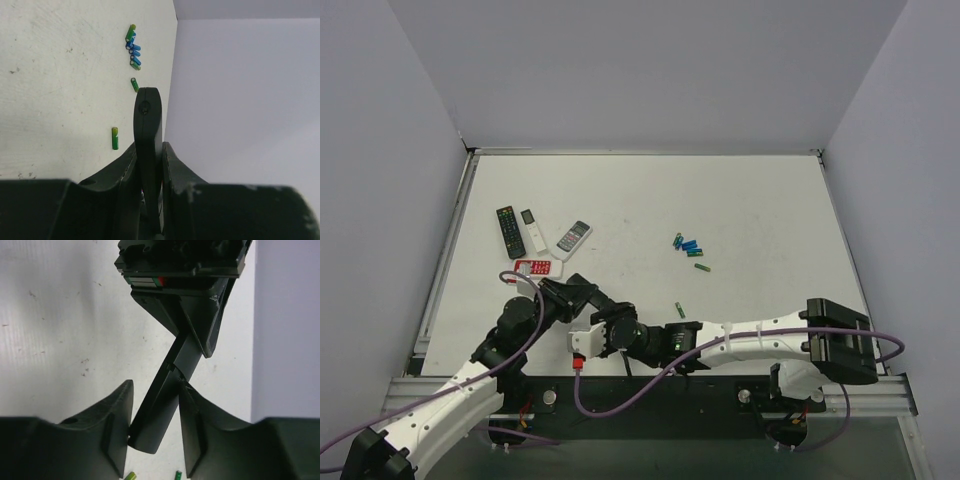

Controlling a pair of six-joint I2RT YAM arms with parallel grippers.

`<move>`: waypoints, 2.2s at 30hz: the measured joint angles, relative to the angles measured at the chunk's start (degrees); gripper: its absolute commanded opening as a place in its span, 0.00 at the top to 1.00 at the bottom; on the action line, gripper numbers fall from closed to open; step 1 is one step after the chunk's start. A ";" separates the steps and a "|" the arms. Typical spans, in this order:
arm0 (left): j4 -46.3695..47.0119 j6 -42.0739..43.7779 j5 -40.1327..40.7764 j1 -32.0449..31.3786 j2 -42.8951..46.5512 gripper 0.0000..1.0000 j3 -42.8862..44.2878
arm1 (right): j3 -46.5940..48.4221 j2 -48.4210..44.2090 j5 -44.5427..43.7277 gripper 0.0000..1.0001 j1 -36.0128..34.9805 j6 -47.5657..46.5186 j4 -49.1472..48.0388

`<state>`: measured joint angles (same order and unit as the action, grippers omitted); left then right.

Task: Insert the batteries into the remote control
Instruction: Turn over the remote control at the center of the board, then reset both arms

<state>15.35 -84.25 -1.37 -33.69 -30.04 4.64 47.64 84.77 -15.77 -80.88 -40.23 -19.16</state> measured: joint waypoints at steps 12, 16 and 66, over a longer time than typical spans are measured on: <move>-4.87 -4.92 2.84 0.13 3.63 0.31 -0.22 | 0.02 4.09 -15.06 1.00 -1.29 1.75 -7.67; -5.27 -2.73 1.14 -0.31 6.62 0.17 0.33 | 0.59 3.87 -11.32 1.00 4.24 12.31 -2.16; -52.65 43.23 28.15 -0.87 10.34 0.06 27.69 | -2.45 -34.62 -2.97 0.00 50.05 65.02 21.90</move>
<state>-37.30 -41.01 26.79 -34.57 -19.70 32.34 45.19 50.15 -18.74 -30.83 24.80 2.74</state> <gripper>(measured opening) 0.935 0.996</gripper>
